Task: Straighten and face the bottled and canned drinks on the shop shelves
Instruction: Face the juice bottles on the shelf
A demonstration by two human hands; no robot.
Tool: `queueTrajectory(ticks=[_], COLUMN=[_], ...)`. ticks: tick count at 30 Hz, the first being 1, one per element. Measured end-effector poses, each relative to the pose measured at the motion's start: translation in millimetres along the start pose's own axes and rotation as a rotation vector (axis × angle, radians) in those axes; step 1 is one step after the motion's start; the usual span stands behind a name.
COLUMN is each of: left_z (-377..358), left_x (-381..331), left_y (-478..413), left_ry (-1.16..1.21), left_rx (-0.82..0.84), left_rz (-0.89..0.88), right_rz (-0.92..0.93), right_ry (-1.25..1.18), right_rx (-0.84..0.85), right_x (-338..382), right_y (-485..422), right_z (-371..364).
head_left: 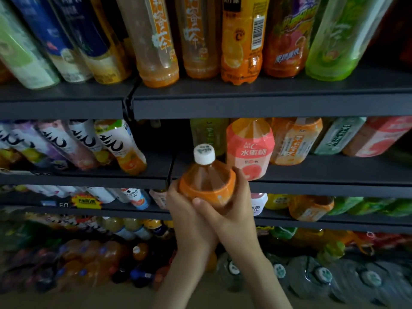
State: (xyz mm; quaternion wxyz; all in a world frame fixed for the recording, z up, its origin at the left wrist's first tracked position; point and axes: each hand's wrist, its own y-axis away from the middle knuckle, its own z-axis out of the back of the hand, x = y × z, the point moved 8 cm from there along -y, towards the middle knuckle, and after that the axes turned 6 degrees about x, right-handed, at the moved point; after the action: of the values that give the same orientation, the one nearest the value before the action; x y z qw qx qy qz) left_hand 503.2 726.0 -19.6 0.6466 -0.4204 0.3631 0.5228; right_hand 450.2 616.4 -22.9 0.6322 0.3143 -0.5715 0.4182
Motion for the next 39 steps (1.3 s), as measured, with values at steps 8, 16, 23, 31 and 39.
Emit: queueTrajectory(ticks=[8, 16, 23, 31, 39], left_z=[-85, -185, -215, -218, -221], left_x=[-65, -98, -90, -83, -85], left_y=[43, 57, 41, 14, 21], left_ry=[-0.063, -0.038, 0.070, 0.188, -0.017], left_rx=[0.101, 0.135, 0.034, -0.070, 0.052], left_rz=[-0.181, -0.257, -0.119, -0.081, -0.180], right_rz=[-0.122, -0.060, -0.074, -0.048, -0.039], right_ry=[-0.073, -0.167, 0.007, 0.022, 0.082], right_rx=[-0.185, -0.142, -0.064, 0.002, -0.003], right_x=[-11, -37, -49, -45, -58], right_y=[17, 7, -23, -55, -63], right_z=[118, 215, 236, 226, 216])
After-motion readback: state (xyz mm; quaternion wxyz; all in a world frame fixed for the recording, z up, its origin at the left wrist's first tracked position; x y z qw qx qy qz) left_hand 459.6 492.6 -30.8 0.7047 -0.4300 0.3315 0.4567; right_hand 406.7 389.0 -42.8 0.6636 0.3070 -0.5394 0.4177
